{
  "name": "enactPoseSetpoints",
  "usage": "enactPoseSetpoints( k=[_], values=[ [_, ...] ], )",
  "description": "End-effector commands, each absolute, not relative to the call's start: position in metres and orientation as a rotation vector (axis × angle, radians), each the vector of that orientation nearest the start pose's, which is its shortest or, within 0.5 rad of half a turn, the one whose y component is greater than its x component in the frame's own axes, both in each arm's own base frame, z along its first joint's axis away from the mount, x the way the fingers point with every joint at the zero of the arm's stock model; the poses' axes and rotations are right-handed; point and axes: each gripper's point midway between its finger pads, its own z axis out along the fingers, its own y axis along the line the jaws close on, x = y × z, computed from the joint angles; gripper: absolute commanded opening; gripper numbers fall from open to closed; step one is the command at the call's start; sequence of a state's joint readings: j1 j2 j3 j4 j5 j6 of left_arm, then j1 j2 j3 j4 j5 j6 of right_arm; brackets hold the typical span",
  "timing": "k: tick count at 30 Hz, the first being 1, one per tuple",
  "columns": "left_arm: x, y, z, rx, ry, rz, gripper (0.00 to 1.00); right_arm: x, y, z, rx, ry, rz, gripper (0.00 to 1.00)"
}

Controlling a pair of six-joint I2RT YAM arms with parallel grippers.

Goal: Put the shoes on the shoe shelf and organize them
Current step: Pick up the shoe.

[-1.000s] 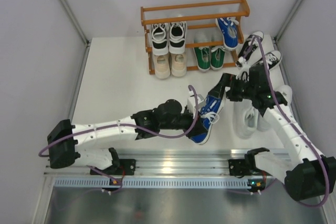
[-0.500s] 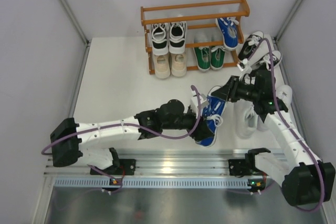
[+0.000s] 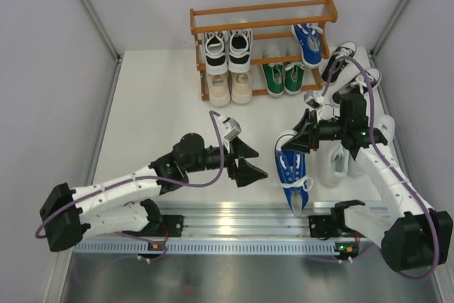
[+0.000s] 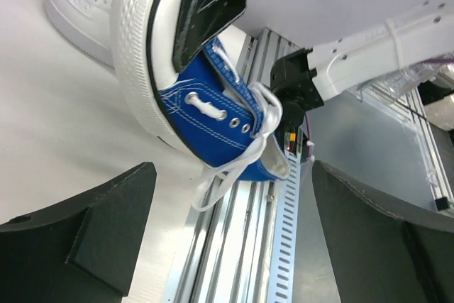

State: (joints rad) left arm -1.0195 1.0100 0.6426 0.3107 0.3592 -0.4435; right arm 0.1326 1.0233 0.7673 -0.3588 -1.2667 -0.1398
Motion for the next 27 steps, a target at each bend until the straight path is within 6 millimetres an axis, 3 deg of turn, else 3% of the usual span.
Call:
enactPoseSetpoints(
  k=[1,2,7,12,19,23,26,27],
  values=[
    [0.108,-0.357,0.259,0.893,1.511,-1.505,0.96,0.168,0.208,0.264,-1.195,1.434,1.415,0.0],
    [0.105,-0.363,0.249,0.927,1.529,-1.534,0.96,0.166,0.21,0.264,-1.206,1.43,1.427,0.0],
    [0.103,-0.384,0.253,0.948,1.477,-1.642,0.98,0.163,0.215,0.27,-1.232,1.4,1.492,0.0],
    [0.114,-0.4,0.25,0.902,1.5,-1.66,0.98,0.158,0.217,0.267,-1.248,1.381,1.526,0.0],
    [0.132,-0.407,0.253,0.767,1.492,-1.661,0.94,0.15,0.217,0.269,-1.259,1.337,1.567,0.0],
    [0.135,-0.412,0.25,0.714,1.508,-1.699,0.83,0.15,0.217,0.271,-1.262,1.325,1.579,0.0],
    [0.135,-0.415,0.246,0.701,1.524,-1.724,0.61,0.15,0.217,0.27,-1.258,1.332,1.583,0.0],
    [0.134,-0.415,0.246,0.7,1.522,-1.731,0.48,0.151,0.217,0.27,-1.259,1.333,1.579,0.0]
  ],
)
